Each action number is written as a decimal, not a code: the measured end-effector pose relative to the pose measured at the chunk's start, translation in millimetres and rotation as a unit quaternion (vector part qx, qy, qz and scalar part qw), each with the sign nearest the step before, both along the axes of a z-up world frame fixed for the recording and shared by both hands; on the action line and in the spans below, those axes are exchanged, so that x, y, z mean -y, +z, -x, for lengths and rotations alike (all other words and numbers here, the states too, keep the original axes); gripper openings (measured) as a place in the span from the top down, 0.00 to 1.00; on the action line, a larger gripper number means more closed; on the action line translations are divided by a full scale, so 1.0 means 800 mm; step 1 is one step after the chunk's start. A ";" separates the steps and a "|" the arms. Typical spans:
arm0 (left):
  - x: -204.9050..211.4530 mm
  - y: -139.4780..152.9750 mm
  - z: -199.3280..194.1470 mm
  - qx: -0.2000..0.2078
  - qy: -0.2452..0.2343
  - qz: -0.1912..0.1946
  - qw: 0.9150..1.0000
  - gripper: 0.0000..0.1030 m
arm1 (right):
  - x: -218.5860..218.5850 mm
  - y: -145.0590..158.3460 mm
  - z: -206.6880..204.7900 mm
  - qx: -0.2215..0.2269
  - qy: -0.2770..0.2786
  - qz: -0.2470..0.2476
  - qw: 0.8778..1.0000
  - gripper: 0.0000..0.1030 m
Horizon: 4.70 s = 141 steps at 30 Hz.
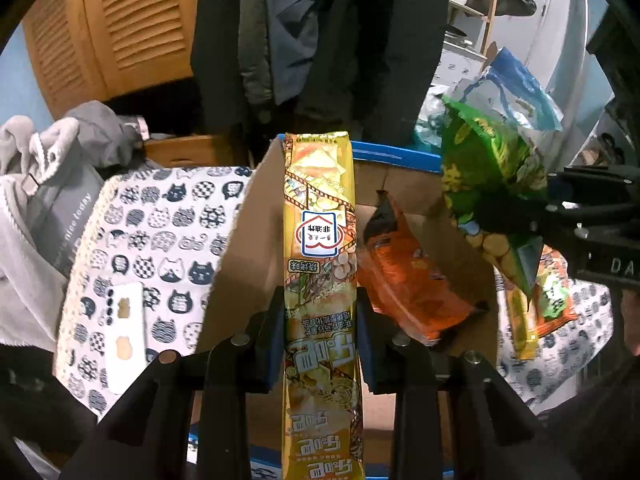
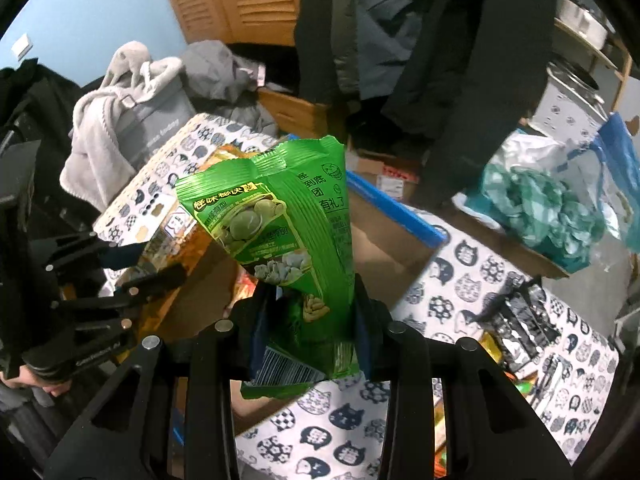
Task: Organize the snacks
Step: 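Carry the wafer bar and green bag into the box and release, then move both tools back toward the remaining snacks on the tablecloth, then grasp the orange-green rice cracker bag with the right tool, then grasp the long yellow wafer bar with the left tool while the right tool holds the rice cracker bag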
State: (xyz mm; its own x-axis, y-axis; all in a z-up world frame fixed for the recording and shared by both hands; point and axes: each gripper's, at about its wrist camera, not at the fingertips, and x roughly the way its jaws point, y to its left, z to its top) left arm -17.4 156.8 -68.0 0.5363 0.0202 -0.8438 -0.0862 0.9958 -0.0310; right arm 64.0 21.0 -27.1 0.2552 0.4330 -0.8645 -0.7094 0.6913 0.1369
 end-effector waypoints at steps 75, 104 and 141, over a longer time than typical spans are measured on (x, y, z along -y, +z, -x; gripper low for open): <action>0.289 -0.063 -0.069 -0.050 -0.195 -0.077 0.977 0.28 | 0.287 -0.097 -0.009 -0.037 -0.173 0.064 0.982 0.26; 0.318 -0.104 -0.079 -0.092 -0.221 -0.078 0.968 0.26 | 0.294 -0.167 -0.008 -0.075 -0.134 0.101 0.983 0.63; 0.387 -0.195 -0.142 -0.189 -0.196 -0.015 0.962 0.70 | 0.417 -0.152 -0.014 -0.073 -0.211 0.077 0.972 0.63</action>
State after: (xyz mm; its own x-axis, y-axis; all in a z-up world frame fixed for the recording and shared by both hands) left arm 96.2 -152.8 -223.7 0.1621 -0.0938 -0.9823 0.2973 0.9538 -0.0420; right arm 75.3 -312.5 -148.9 0.2509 0.1787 -0.9514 -0.3396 0.9366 0.0864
